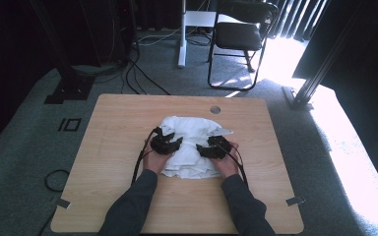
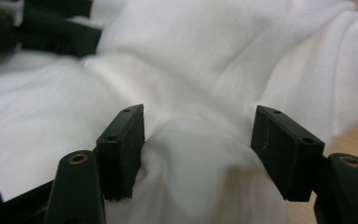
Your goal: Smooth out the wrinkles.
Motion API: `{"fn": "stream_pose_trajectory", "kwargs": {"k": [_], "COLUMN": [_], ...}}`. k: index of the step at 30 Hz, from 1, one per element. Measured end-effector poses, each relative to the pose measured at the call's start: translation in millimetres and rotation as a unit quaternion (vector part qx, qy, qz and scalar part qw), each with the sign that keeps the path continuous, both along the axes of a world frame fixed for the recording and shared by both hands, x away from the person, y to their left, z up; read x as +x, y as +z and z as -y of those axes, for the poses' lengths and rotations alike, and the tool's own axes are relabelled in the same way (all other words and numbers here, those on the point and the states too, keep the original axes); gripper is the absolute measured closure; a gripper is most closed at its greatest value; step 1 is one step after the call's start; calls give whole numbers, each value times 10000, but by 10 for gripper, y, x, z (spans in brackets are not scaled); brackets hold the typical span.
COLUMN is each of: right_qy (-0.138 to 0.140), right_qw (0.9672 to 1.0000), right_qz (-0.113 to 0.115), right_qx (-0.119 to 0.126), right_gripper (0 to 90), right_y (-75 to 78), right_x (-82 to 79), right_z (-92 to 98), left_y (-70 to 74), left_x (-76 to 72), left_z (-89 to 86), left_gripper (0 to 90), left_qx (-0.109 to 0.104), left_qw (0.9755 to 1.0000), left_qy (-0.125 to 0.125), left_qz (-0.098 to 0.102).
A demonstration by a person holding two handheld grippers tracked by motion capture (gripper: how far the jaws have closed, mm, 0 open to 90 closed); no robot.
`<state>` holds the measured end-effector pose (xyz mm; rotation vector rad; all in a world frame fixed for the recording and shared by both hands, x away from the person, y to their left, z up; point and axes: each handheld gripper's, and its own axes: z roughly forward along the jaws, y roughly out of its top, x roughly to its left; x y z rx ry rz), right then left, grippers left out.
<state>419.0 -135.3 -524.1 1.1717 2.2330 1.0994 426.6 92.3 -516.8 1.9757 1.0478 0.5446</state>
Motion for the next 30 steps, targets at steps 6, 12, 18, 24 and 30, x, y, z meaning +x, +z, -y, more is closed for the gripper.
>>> {"fn": "stream_pose_trajectory", "kwargs": {"k": [6,12,18,24,30], "right_qy": [-14,-141,-162,-249,-399], "right_qw": [9993,9993,9995,9993,9987], "right_qz": [46,-187,-177,-39,88], "right_qx": [-364,-288,-194,280,314], "right_gripper": [338,345,315,309,307], "right_y": [-49,-159,-138,-44,-47], "right_x": [-196,-220,-280,-440,-724], "right_z": [206,312,376,562,771], "left_y": [239,57,-13,135,85], "left_x": [-307,-667,-880,-1124,-1238], "left_z": [-113,-212,-311,-523,-791], "left_gripper": [507,507,490,476,467], "left_qx": [-442,-446,-502,-646,-490], "left_qw": [9986,9984,9972,9946,9973], "left_qy": [-88,-336,-388,-475,-278], "left_qz": [260,128,405,653,478]}}
